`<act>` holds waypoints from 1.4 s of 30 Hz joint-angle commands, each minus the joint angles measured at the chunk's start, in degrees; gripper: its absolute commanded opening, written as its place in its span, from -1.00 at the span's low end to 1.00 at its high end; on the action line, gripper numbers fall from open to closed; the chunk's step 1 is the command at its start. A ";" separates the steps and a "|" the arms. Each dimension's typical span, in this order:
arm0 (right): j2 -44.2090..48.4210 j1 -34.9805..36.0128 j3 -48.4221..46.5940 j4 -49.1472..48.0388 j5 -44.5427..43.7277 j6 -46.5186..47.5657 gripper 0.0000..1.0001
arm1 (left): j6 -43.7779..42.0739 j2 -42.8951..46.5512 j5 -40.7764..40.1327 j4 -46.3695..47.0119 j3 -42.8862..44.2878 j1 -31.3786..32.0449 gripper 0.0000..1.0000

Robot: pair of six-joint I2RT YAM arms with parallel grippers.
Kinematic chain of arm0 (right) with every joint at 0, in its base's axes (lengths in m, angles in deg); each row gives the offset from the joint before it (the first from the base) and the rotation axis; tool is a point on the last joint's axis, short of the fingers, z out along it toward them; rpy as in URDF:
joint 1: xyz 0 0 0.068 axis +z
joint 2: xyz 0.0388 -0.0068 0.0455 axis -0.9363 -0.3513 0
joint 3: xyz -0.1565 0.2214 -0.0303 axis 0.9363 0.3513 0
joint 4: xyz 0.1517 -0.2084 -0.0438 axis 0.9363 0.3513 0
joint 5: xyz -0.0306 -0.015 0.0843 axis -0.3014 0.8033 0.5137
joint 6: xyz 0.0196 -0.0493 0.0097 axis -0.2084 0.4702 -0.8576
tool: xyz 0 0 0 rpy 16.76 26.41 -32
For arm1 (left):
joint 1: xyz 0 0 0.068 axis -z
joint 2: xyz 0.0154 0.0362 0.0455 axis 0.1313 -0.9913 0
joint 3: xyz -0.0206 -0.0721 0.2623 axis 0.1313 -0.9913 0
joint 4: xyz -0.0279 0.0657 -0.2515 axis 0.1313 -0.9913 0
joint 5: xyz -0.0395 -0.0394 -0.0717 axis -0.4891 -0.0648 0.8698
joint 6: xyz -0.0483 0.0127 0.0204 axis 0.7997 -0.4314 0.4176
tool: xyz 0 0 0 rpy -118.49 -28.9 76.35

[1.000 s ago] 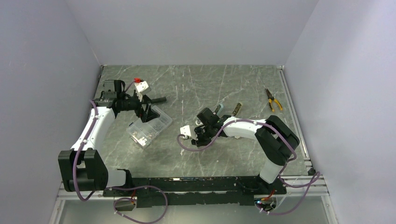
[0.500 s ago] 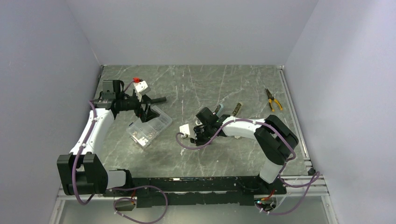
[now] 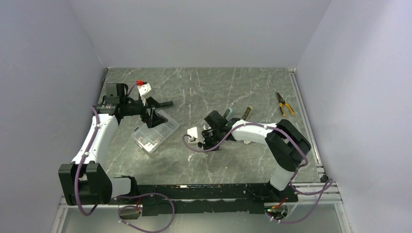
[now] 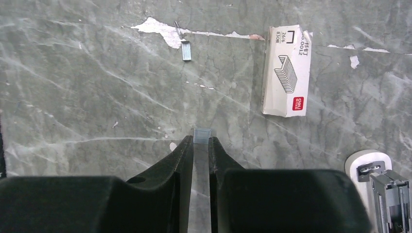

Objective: Load the staples into the stapler
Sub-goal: Pick up the staple from the center of the board.

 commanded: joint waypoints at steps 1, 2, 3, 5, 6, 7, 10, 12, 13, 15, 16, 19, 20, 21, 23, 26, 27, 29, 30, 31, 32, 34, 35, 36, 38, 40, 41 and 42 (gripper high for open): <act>3.38 -1.52 -3.45 2.38 5.40 -2.81 -0.86 | -3.78 1.09 9.53 -3.19 1.98 -0.25 0.95; 3.84 -2.20 -3.82 2.93 6.37 -3.44 -0.87 | -4.62 1.30 10.33 -3.67 1.94 -0.21 0.95; 4.20 -2.84 -4.21 3.54 7.57 -4.14 -0.87 | -5.73 1.49 11.39 -4.36 2.00 -0.20 0.95; 5.12 -4.16 -5.26 4.82 10.29 -5.81 -0.88 | -8.76 1.42 13.65 -6.98 2.66 0.05 0.96; 5.52 -4.91 -5.85 5.50 11.99 -6.80 -0.88 | -10.91 1.15 14.76 -8.69 3.23 0.26 0.96; 6.01 -5.76 -6.40 5.99 13.47 -7.84 -0.89 | -13.05 0.80 15.63 -10.67 3.93 0.77 0.96; 7.36 -7.98 -8.60 8.15 19.07 -11.52 -0.89 | -17.98 -0.15 15.82 -13.80 5.86 4.18 0.95; 8.40 -9.10 -9.42 8.63 22.56 -14.32 -0.90 | -18.75 0.44 12.38 -12.46 6.28 7.91 0.95; 8.83 -9.70 -9.91 8.82 24.54 -15.58 -0.90 | -20.04 0.87 10.82 -11.74 6.37 10.10 0.95; 9.29 -10.81 -11.16 9.81 28.21 -17.66 -0.90 | -20.92 1.37 7.46 -8.98 6.37 15.15 0.95; 9.38 -11.30 -11.69 10.20 30.00 -18.67 -0.90 | -21.75 1.18 6.93 -8.41 6.68 16.90 0.95; 9.26 -12.70 -12.86 11.03 35.79 -21.26 -0.91 | -27.16 0.29 7.60 -7.35 7.13 20.75 0.95; 9.04 -13.06 -13.29 11.38 37.32 -21.99 -0.91 | -29.29 0.04 7.12 -7.33 7.30 22.02 0.95; 8.78 -13.25 -13.59 11.52 39.00 -22.84 -0.91 | -31.55 -0.38 6.54 -8.18 7.67 23.29 0.95; 8.33 -13.63 -13.93 11.19 41.59 -24.65 -0.92 | -37.76 -1.33 5.84 -11.25 8.77 25.47 0.95; 8.32 -14.66 -13.31 7.93 44.53 -28.79 -0.93 | -43.07 -2.70 5.32 -14.20 10.20 27.93 0.72; 8.45 -14.94 -12.90 6.43 45.50 -30.43 -0.93 | -44.90 -3.15 5.04 -15.26 10.53 28.60 0.67; 8.72 -15.61 -12.01 3.22 47.15 -33.88 -0.93 | -47.01 -3.91 3.77 -16.03 11.03 30.17 0.60; 8.92 -15.75 -11.48 1.65 47.68 -36.23 -0.93 | -46.82 -4.27 3.34 -15.50 11.02 30.91 0.54; 9.14 -15.90 -10.67 -0.52 48.27 -38.24 -0.94 | -46.95 -4.66 3.24 -15.37 11.10 31.56 0.48; 9.28 -16.02 -10.02 -2.58 48.75 -40.19 -0.94 | -47.03 -5.09 3.10 -15.16 11.07 32.10 0.42; 9.52 -16.26 -9.02 -5.61 49.43 -42.93 -0.94 | -47.42 -5.53 2.95 -14.87 10.74 33.04 0.29; 9.61 -16.35 -8.68 -6.46 49.57 -43.88 -0.94 | -47.38 -5.63 2.91 -14.39 10.40 33.31 0.25; 9.64 -16.42 -8.33 -7.03 49.59 -44.32 -0.95 | -47.23 -5.76 2.90 -13.92 10.15 33.50 0.23; 9.70 -16.50 -7.87 -8.18 49.70 -45.25 -0.95 | -47.37 -6.25 2.62 -13.72 10.05 33.82 0.13; 9.58 -16.66 -7.79 -8.68 49.84 -45.72 -0.95 | -47.36 -6.51 2.20 -13.14 9.79 34.16 0.02; 9.57 -16.71 -7.79 -8.80 49.88 -45.90 -0.96 | -47.43 -6.64 2.00 -12.77 9.62 34.23 -0.03; 9.50 -16.74 -7.80 -9.09 49.91 -46.15 -0.96 | -47.60 -6.91 1.75 -12.72 9.65 34.36 -0.08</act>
